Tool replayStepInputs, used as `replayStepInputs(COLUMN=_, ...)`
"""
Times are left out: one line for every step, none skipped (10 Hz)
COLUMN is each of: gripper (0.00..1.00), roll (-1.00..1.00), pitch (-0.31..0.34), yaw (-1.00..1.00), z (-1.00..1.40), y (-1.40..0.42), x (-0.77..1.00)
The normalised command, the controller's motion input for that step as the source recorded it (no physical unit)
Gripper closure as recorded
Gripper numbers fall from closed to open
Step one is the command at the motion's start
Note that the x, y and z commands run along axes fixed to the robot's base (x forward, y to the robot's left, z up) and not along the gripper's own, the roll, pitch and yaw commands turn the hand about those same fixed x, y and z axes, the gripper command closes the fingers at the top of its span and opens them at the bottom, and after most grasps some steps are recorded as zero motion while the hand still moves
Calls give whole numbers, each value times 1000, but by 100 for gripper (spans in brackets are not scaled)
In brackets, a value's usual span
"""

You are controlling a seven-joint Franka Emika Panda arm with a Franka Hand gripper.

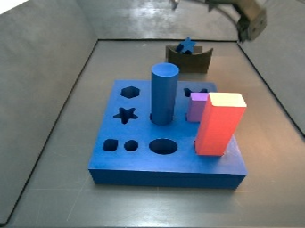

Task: Pick up the star object. Move up. Place the star object on the fixture. Regrasp the star object. Move to above the board. Insert the star object.
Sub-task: Regrasp the star object.

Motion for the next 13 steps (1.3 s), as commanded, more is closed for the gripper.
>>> replayStepInputs(gripper=0, roll=79, pitch=-129, yaw=91, z=-1000, y=56, x=72)
replayStepInputs(gripper=0, roll=79, pitch=-138, yaw=69, z=-1000, y=52, x=78)
replayStepInputs(gripper=0, roll=73, pitch=-142, yaw=22, z=-1000, y=48, x=86)
replayStepInputs(gripper=0, roll=70, pitch=-134, yaw=-3, z=-1000, y=44, x=92)
replayStepInputs(gripper=0, roll=72, pitch=-112, yaw=-31, z=-1000, y=39, x=103)
replayStepInputs(gripper=0, roll=73, pitch=-90, yaw=-49, z=-914, y=32, x=103)
replayStepInputs(gripper=0, roll=74, pitch=-56, yaw=-58, z=-710, y=16, x=89)
replayStepInputs(gripper=0, roll=74, pitch=-43, yaw=-55, z=-614, y=11, x=83)
replayStepInputs(gripper=0, roll=63, pitch=-22, yaw=-45, z=-430, y=12, x=71)
replayStepInputs(gripper=0, roll=61, pitch=-16, yaw=-37, z=-334, y=11, x=70)
replayStepInputs(gripper=0, roll=50, pitch=8, yaw=-22, z=-178, y=2, x=17)
replayStepInputs(gripper=0, roll=47, pitch=5, yaw=-18, z=-172, y=0, x=8)
replayStepInputs(gripper=0, roll=47, pitch=5, yaw=-11, z=-171, y=1, x=9)
